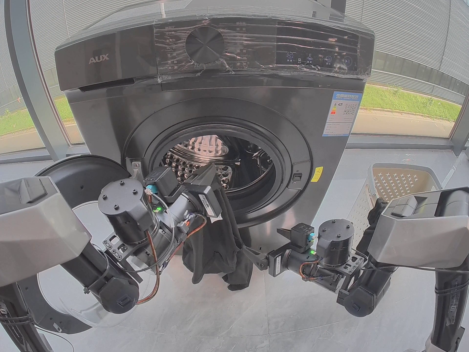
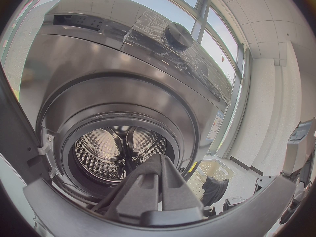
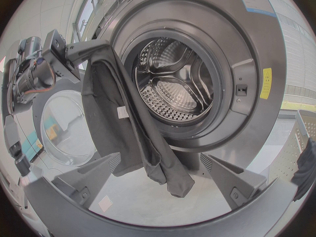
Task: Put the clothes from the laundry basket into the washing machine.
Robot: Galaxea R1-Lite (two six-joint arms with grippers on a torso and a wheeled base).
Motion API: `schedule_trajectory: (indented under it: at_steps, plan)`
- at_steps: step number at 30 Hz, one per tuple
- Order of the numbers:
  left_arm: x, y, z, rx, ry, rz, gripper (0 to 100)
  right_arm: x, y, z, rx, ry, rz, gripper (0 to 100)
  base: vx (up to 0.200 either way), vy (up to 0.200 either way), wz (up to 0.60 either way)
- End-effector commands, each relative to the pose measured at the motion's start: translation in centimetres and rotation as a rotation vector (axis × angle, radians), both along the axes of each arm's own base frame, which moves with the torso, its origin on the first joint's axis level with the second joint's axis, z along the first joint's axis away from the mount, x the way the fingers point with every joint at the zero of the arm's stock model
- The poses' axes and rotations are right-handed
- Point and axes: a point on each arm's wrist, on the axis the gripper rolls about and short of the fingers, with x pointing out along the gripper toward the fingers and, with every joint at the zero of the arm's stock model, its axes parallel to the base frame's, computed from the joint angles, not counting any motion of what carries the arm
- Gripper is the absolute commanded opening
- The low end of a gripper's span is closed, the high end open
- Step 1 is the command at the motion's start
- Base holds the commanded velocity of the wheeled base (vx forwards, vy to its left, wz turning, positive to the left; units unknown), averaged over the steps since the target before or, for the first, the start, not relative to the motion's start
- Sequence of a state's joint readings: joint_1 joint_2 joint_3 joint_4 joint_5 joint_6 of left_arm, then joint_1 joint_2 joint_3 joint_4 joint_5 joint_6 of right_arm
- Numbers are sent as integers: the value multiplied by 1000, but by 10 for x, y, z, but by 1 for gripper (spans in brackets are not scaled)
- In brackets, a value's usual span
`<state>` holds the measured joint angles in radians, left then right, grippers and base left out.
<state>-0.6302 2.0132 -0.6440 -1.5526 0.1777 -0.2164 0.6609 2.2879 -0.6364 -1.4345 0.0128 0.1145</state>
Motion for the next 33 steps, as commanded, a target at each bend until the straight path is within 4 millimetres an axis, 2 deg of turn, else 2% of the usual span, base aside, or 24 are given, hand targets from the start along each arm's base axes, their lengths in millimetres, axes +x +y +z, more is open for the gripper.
schedule_trajectory:
  at_steps: [1,7,24,33]
  plan:
    - [0,1,1,-3,-4,2,0,5,5,-17,-9,17,19,100,0,0,0]
    - [0,1,2,-4,-6,2,0,10,10,-32,-13,35,46,100,0,0,0]
    - [-4,3,8,-13,-18,2,0,7,21,-50,-8,36,101,100,0,0,0]
    - [-4,4,7,-10,-13,5,0,0,16,-50,-25,56,103,100,0,0,0]
